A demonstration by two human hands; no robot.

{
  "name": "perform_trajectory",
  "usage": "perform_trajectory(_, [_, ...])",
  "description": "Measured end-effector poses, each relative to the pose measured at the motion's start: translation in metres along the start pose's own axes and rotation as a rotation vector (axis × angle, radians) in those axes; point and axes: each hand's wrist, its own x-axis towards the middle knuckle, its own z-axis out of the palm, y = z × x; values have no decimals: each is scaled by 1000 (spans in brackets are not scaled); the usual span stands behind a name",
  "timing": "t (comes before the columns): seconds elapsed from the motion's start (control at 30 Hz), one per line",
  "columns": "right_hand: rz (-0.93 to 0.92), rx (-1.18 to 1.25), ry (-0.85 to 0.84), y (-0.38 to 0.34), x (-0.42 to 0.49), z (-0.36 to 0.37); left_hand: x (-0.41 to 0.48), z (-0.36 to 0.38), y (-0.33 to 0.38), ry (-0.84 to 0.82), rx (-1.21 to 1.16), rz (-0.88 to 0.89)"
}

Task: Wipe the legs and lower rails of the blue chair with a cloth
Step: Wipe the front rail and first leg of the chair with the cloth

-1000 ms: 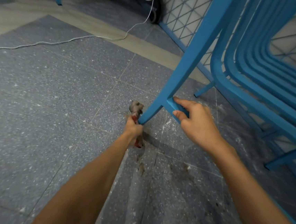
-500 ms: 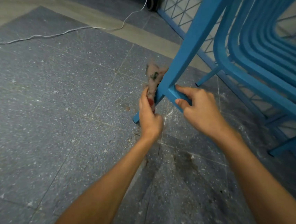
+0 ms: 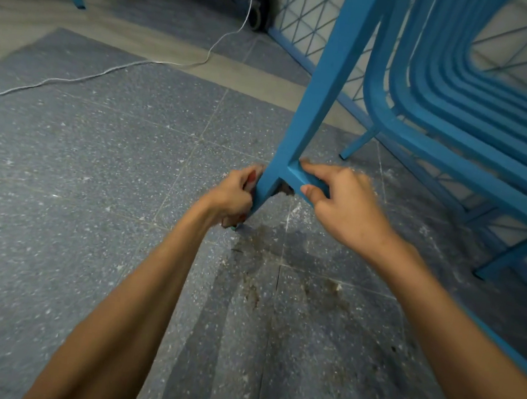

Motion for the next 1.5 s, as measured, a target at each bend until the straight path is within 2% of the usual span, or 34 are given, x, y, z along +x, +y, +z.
perform_trajectory(0.1, [-2, -13, -10, 1, 1, 0, -4, -13, 24, -66, -91, 106])
perform_trajectory(0.2, [-2, -9, -14, 3, 2, 0, 2, -10, 17, -72, -19, 131])
perform_trajectory(0.3, [-20, 5, -3, 3, 1, 0, 9, -1, -4, -78, 113, 16])
perform_trajectory(0.47, [-53, -29, 2, 7, 1, 2, 16, 18, -55, 46, 253, -157])
perform_trajectory(0.53, [-77, -81, 60, 4, -3, 3, 16, 26, -73, 111, 184, -185])
perform_trajectory(0.63, [-267, -87, 302, -7, -20, 3, 10, 40, -83, 217, -22, -224])
perform_trajectory(0.67, [-323, -60, 323, -9, -28, 6, 8, 43, -82, 237, -88, -225])
perform_trajectory(0.73, [-323, 26, 170, -10, -45, 18, 0, 48, -75, 237, -247, -218])
perform_trajectory(0.8, [-149, 87, -55, -8, -54, 42, -9, 45, -64, 233, -359, -177])
perform_trajectory(0.87, [136, 198, -122, 5, -52, 73, -21, 42, -54, 241, -349, -137])
perform_trajectory(0.9, [294, 336, -136, 9, -49, 88, -28, 40, -48, 234, -295, -111])
perform_trajectory(1.0, [548, 914, -81, 8, -38, 132, -52, 41, -36, 92, -181, -48])
perform_trajectory(1.1, [637, 1300, 98, 2, -32, 167, -67, 43, -32, -121, -50, -19])
perform_trajectory(1.2, [721, 1307, 289, 15, -34, 187, -73, 24, -29, -325, 8, -82])
perform_trajectory(1.27, [860, 1263, 376, 30, -36, 190, -70, 4, -20, -436, 71, -150])
perform_trajectory(1.3, [959, 1257, 395, 38, -34, 192, -65, -5, -13, -417, 131, -175])
perform_trajectory(1.37, [1085, 1266, 415, 49, -28, 193, -48, -19, -4, -257, 241, -170])
perform_trajectory(1.43, [1111, 1251, 412, 53, -18, 194, -28, -28, 2, -126, 317, -128])
perform_trajectory(1.5, [1081, 1196, 363, 47, -6, 197, -15, -30, 8, -134, 389, -69])
